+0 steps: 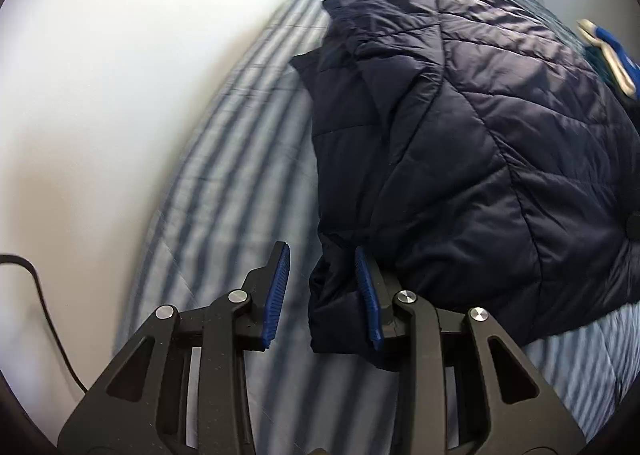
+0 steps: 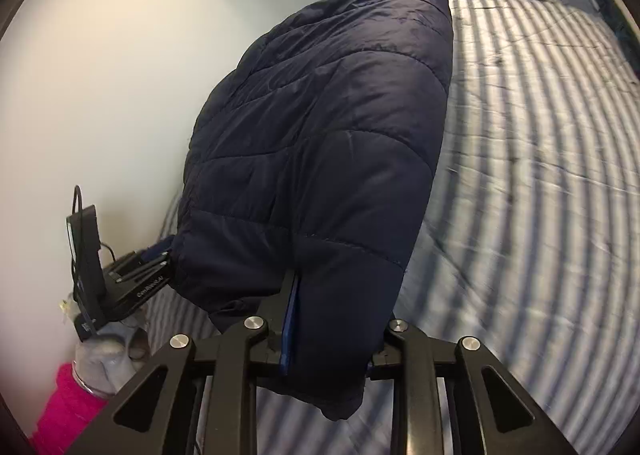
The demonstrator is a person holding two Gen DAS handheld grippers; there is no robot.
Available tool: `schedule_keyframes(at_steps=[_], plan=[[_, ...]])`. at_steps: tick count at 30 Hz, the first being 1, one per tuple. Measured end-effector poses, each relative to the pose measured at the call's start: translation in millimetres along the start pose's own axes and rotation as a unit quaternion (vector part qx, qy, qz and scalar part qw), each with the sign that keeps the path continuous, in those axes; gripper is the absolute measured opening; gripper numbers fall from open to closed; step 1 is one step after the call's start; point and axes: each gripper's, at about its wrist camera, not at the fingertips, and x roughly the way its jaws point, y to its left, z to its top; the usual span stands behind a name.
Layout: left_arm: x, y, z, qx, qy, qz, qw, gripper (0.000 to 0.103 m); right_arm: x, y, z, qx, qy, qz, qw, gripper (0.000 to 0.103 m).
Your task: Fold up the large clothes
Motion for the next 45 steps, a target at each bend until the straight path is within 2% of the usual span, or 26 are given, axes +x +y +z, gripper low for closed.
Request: schedule_keyframes(at_steps=[8,13,16,19,22,25,27,29,33,35,40,43,45], plan=[[-25,-64,-38,0.062,0.001,-0.072,0.9955,0.033,-70,-42,-43,-0.008,0.005,-0.057,0.998,0.022],[-28,-100,-43,0.101,-0.012,-0.075,0.992,0.032,-93,-67,-69,0.003,0.005,-0.074,0.997,0.023],[-35,-95,-40,0.102,-0.011,-0.085,0.9911,0.032,-105,-74,-77,0.009,0.001,-0.075,0.997,0.038],[-49,-67,-32,0.089,-0.012,-0.099,0.991,0.032,-127,-69,-80,-0.015,-0.023,-0.075,0.997,0.038],[-87,-54,-20,0.069,-0.04,-0.115,0.9901,0.032,-152,-63,-75,-0.042,-0.066,-0.064,0.995,0.038],[-115,-47,10,0.066,-0.089,-0.125,0.986,0.032,-173,-66,-58,-0.045,-0.12,-0.065,0.99,0.038],[-121,-51,30,0.064,-0.11,-0.116,0.9851,0.032,-171,-64,-35,-0.05,-0.152,-0.1,0.982,0.04],[-109,-60,60,0.055,-0.111,-0.123,0.9847,0.032,-167,-68,-16,-0.051,-0.173,-0.115,0.977,0.042],[-73,-73,96,0.024,-0.095,-0.135,0.986,0.032,-149,-84,26,-0.019,-0.21,-0.129,0.969,0.042],[-56,-83,104,0.025,-0.095,-0.132,0.9865,0.032,-138,-88,53,-0.019,-0.212,-0.131,0.968,0.042],[-10,-101,112,0.028,-0.082,-0.112,0.99,0.032,-96,-90,95,-0.034,-0.19,-0.145,0.971,0.042],[15,-98,108,0.029,-0.063,-0.106,0.9919,0.032,-59,-95,113,-0.039,-0.158,-0.145,0.976,0.042],[31,-98,103,0.034,-0.051,-0.103,0.9928,0.032,-34,-90,118,-0.057,-0.133,-0.166,0.975,0.043]])
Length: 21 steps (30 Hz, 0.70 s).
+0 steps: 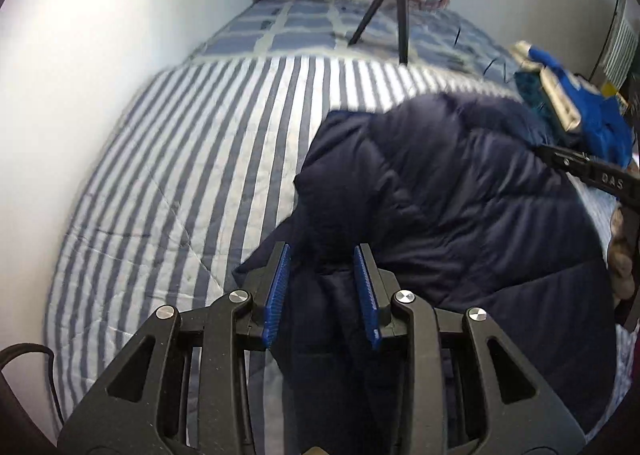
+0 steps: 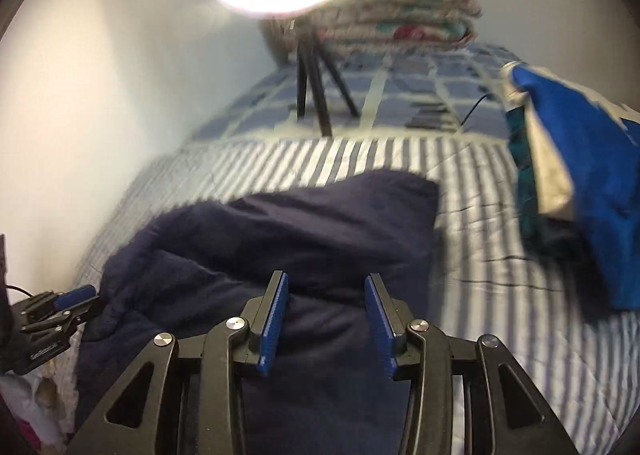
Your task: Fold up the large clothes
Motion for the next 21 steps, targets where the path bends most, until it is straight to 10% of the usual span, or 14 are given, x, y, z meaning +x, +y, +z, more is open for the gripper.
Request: schedule_keyframes(at_steps=[5,9,12,16,21], plan=[[13,14,-5,-0.019,0.012,-0.014,0.9996,0.033,13,23,1,-0.05,0.028,-0.039,0.998,0.044],[-10,47,-2,-0.089,0.011,-0.094,0.9915,0.044,-23,15,1,-0.026,-0.001,-0.017,1.0,0.045],[-25,79,-6,-0.148,0.022,-0.172,0.9737,0.07,-67,-5,-15,0.001,-0.038,0.035,0.999,0.069],[-30,112,-11,-0.206,0.047,-0.233,0.9492,0.076,-91,-31,-42,0.009,-0.034,0.077,0.996,0.091],[-9,124,-20,-0.252,0.085,-0.301,0.916,0.076,-89,-77,-83,0.092,0.006,0.119,0.989,0.092]])
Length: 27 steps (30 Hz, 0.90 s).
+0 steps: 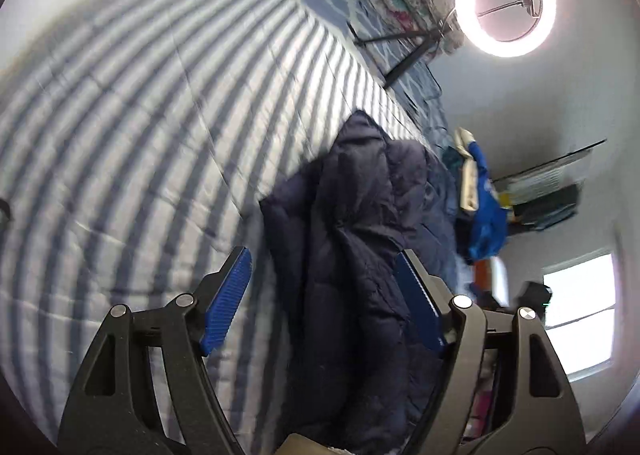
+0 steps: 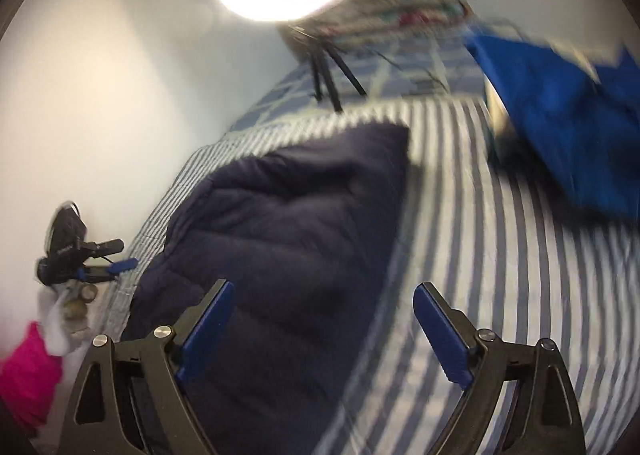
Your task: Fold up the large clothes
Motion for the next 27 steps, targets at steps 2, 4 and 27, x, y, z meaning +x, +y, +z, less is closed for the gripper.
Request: schedule_keyframes(at_steps=[2,4,27], plan=[[11,6,-1,-0.013,0.022,-0.034,0.9991,0.077,2,-23,-14,0.047,0.01,0.028,0.998,0.092],[22,11,-6,-0.018,0.04,-0.052,0.9977,0.077,5,-36,-23,0.075,0.013,0.05,0.996,0.092],[100,-17,8,-0.025,0.07,-0.118,0.9902,0.076,62,-31,-28,0.087,0.072,0.166,0.98,0.082]])
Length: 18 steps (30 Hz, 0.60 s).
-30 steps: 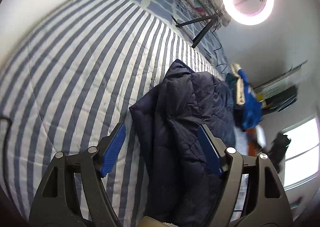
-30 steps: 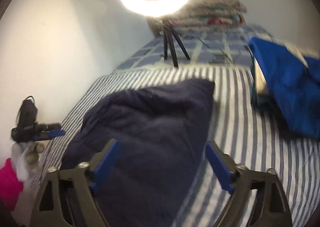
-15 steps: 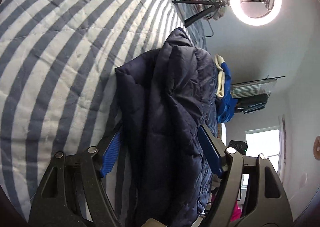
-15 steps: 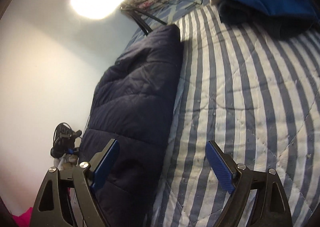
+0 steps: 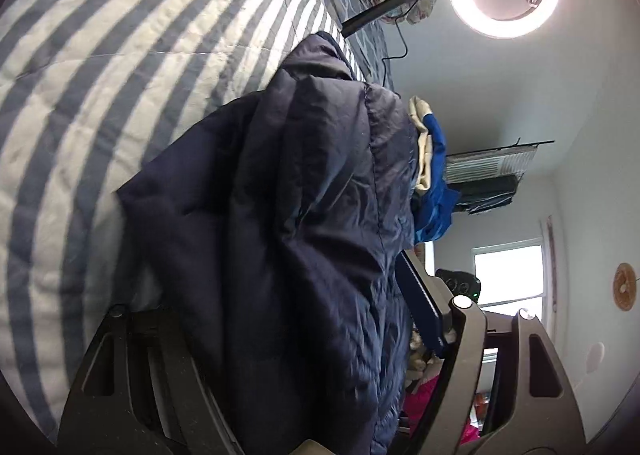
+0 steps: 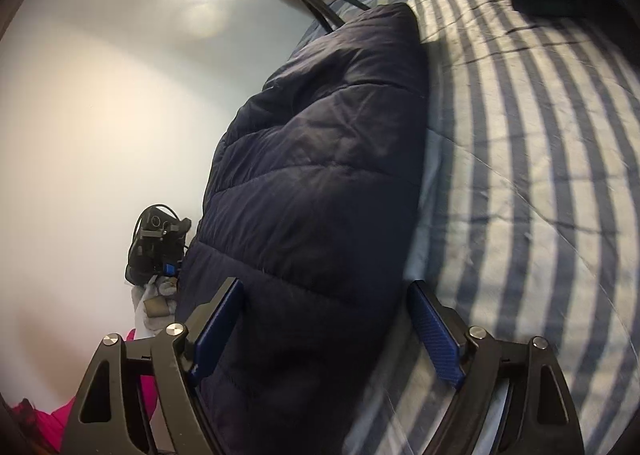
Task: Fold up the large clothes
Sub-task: 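Grasp the folded jacket bundle with both tools and lift it off the mattress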
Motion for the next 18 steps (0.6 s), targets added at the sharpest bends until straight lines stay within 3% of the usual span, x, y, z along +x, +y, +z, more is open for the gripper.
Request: schedule_keyframes(at_steps=[4,7,12,18], plan=[[16,-10,7,0.002,0.0,0.024,0.9997,0.076,17,5,10,0.006,-0.003,-0.002,1.0,0.078],[24,-19,9,0.014,-0.002,0.054,0.9985,0.069,26,13,14,0.0,-0.001,-0.013,1.0,0.077],[30,-32,5,0.035,-0.011,0.093,0.995,0.047,29,23,12,-0.003,-0.002,-0.028,1.0,0.06],[39,-68,-4,0.099,-0.026,0.157,0.9824,0.033,26,52,11,-0.031,-0.003,-0.072,0.997,0.04]])
